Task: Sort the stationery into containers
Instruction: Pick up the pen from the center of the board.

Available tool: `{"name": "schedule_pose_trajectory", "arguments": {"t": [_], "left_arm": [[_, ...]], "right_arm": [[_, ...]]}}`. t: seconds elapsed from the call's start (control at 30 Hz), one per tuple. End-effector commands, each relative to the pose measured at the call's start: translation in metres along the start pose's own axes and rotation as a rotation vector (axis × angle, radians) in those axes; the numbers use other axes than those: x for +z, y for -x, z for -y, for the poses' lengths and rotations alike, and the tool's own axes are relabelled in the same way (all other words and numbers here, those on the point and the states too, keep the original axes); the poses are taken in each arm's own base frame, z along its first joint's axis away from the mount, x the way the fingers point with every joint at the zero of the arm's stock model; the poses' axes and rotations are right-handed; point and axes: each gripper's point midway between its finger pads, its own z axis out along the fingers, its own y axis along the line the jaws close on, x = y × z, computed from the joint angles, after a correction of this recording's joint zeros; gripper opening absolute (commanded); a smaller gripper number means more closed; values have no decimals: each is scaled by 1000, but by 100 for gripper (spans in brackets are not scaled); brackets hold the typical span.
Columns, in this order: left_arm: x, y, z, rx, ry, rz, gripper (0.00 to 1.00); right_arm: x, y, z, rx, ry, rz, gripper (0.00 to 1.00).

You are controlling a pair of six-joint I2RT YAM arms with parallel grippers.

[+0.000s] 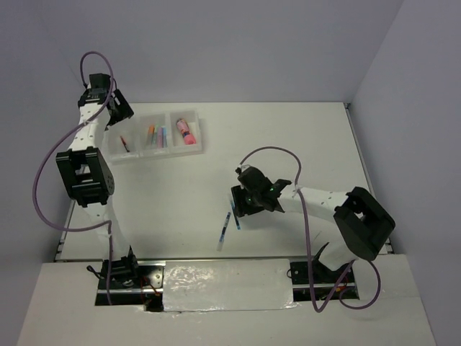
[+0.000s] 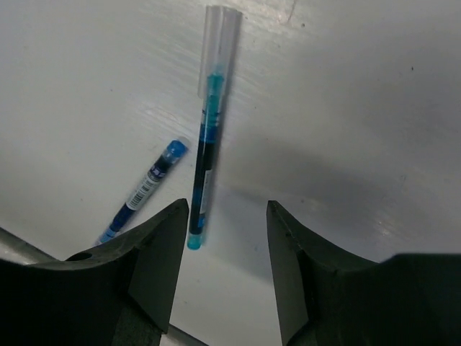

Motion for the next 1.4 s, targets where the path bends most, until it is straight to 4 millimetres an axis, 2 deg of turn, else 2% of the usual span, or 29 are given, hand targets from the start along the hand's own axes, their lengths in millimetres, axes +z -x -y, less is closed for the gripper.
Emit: {"name": "schedule_pose_trajectory", "arguments": {"t": [0.0, 0.03, 0.07, 0.13, 0.17, 0.23, 0.27, 0.3, 0.33, 0.4, 0.43, 0.5, 0.6, 0.67, 0.73, 0.8, 0.83, 0.87, 0.9, 0.97, 1.0, 1.07, 1.1, 1.13, 1.17, 1.23, 1.27, 1.33, 1.37], "left_arm": [[-107, 42, 37, -36, -197, 140, 99], [-117, 38, 40, -36, -221, 141, 99], [-137, 31, 42, -33, -258, 156, 99], [-155, 20, 47, -22, -305, 161, 99], [-170, 10, 49, -15, -334, 174, 99], [-182, -1, 54, -8, -380, 168, 99], [-188, -15, 51, -2, -394, 155, 99], [-191, -19, 52, -1, -408, 160, 99], [-192, -36, 49, 8, -412, 141, 99], [-192, -49, 48, 14, -423, 132, 99], [-190, -65, 45, 25, -417, 109, 99], [-188, -81, 42, 34, -417, 82, 99], [-185, -108, 41, 45, -432, 47, 99], [-188, -133, 51, 82, -459, 19, 99], [-190, -146, 57, 98, -476, -3, 99], [-200, -165, 72, 120, -554, -34, 99], [-206, -177, 82, 129, -595, -42, 99], [-210, -184, 87, 132, -619, -54, 99], [-213, -190, 92, 129, -644, -66, 99], [-225, -211, 108, 119, -744, -110, 99], [-229, -225, 112, 111, -773, -140, 99], [-239, -230, 125, 96, -851, -139, 99], [-247, -241, 130, 89, -893, -177, 99], [-253, -243, 135, 87, -923, -183, 99], [-258, -245, 140, 85, -950, -187, 99], [-273, -252, 149, 83, -999, -213, 99], [-282, -251, 155, 79, -1038, -207, 99], [-305, -258, 167, 59, -1133, -236, 99], [-307, -259, 168, 51, -1141, -253, 98]], "right_arm": [[4, -4, 7, 30, -84, 10, 55], [6, -9, 3, 19, -83, -3, 55], [8, -9, 0, 19, -77, -2, 55], [12, -15, -3, 6, -79, -16, 54], [12, -15, -5, 6, -82, -21, 54], [13, -16, -9, -6, -92, -15, 54], [14, -17, -8, -2, -101, -23, 54], [15, -18, -8, -3, -109, -24, 54], [18, -19, -5, -3, -134, -30, 54], [22, -22, -2, -8, -155, -44, 52], [23, -23, -2, -11, -165, -52, 46], [29, -29, 5, -24, -221, -69, 39], [34, -36, 16, -27, -287, -97, 33], [37, -39, 16, -27, -277, -107, 28], [39, -42, 10, -25, -240, -111, 24], [37, -40, 4, -22, -208, -103, 19], [37, -38, 2, -19, -192, -94, 5], [36, -37, 0, -16, -186, -87, 0], [34, -37, 1, -15, -186, -81, 0], [25, -25, -6, -2, -151, -26, 0], [13, -15, -13, 11, -116, 23, 0], [0, -8, -21, 17, -57, 73, 0], [-8, 0, -35, 20, 22, 113, 0], [-28, 14, -48, 23, 96, 181, 0], [-35, 14, -52, 20, 139, 201, 0], [-62, 33, -74, 32, 265, 302, 0], [-67, 35, -76, 39, 284, 323, 0], [-86, 46, -93, 30, 371, 360, 0], [-91, 48, -97, 25, 393, 362, 0]]}}
